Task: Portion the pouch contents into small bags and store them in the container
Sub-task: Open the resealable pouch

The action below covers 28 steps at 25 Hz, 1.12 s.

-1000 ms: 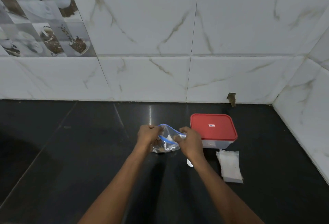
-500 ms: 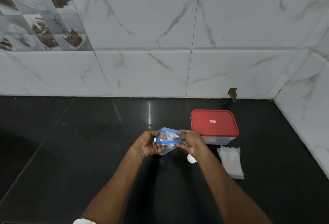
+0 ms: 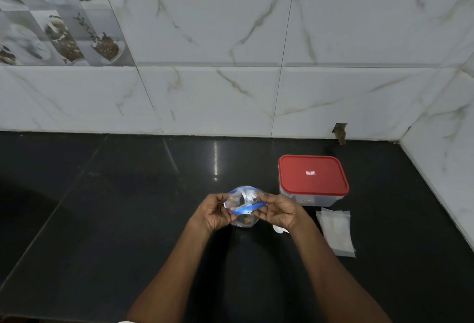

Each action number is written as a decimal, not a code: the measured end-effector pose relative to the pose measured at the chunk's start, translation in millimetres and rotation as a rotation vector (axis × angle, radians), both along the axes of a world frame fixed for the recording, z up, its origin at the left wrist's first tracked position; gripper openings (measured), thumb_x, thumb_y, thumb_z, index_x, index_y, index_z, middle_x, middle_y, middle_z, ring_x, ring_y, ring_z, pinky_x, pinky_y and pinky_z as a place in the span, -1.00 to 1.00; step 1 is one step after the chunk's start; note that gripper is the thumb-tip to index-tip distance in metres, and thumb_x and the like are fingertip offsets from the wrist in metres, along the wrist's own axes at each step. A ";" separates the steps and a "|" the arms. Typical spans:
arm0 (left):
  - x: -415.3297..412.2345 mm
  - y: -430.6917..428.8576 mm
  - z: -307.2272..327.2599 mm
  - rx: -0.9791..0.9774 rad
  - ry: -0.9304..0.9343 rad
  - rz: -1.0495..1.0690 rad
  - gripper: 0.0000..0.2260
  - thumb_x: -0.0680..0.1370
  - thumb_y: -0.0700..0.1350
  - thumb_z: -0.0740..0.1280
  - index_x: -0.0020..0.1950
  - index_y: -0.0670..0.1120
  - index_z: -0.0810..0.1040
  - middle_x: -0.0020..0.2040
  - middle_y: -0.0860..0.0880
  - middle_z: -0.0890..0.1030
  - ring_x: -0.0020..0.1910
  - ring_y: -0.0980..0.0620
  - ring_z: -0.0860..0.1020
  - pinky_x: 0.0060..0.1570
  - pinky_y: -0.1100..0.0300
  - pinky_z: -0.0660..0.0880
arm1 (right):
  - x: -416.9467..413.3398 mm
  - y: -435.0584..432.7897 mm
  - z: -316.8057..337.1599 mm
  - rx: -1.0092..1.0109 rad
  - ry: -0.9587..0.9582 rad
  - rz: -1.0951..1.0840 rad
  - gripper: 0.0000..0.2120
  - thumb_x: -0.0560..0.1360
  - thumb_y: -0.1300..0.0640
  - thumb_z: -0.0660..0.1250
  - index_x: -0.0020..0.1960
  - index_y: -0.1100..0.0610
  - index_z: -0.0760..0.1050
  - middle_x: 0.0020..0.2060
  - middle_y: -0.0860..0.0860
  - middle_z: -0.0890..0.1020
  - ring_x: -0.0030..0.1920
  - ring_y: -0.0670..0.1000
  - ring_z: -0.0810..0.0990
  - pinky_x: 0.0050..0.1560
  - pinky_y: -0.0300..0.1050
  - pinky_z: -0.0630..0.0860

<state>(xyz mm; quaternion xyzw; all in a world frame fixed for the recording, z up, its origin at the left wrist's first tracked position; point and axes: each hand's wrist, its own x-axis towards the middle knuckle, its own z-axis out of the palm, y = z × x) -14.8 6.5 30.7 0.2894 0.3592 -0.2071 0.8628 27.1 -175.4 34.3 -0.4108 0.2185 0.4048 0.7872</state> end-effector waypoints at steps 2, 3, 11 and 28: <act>-8.1 0.3 -1.8 0.027 -0.025 -0.070 -0.77 0.55 -0.26 0.20 -0.01 -0.35 0.61 -0.15 -0.28 0.68 -0.32 -0.18 0.70 -0.33 0.01 0.68 | 4.2 2.9 0.8 0.005 0.038 -0.033 -0.84 0.60 0.36 0.17 0.06 0.29 0.52 -0.23 0.22 0.70 -0.22 0.18 0.72 -0.03 0.16 0.60; -11.0 1.1 -1.9 0.054 -0.029 -0.104 -0.79 0.51 -0.24 0.24 -0.02 -0.33 0.62 -0.16 -0.25 0.69 -0.31 -0.17 0.70 -0.32 0.03 0.68 | 5.2 4.8 0.9 -0.014 0.046 -0.036 -0.83 0.60 0.36 0.15 0.07 0.30 0.51 -0.24 0.23 0.70 -0.22 0.19 0.71 -0.04 0.17 0.60; -5.0 1.4 -0.1 0.155 -0.048 0.030 -0.84 0.64 -0.32 0.22 -0.06 -0.32 0.56 -0.32 -0.23 0.70 -0.42 -0.08 0.70 -0.41 0.10 0.66 | 2.6 10.2 -4.3 -0.104 0.008 -0.023 -0.76 0.61 0.38 0.08 0.02 0.31 0.53 -0.30 0.19 0.70 -0.34 0.11 0.71 -0.35 0.03 0.65; -13.5 -14.7 -8.2 0.092 -0.121 -0.020 -0.77 0.59 -0.21 0.21 -0.06 -0.29 0.63 -0.24 -0.23 0.71 -0.34 -0.12 0.71 -0.32 0.04 0.68 | 9.0 1.5 -7.2 -0.157 0.009 0.159 -0.69 0.58 0.39 0.06 0.14 0.28 0.55 -0.19 0.19 0.72 -0.24 0.14 0.72 -0.27 0.03 0.67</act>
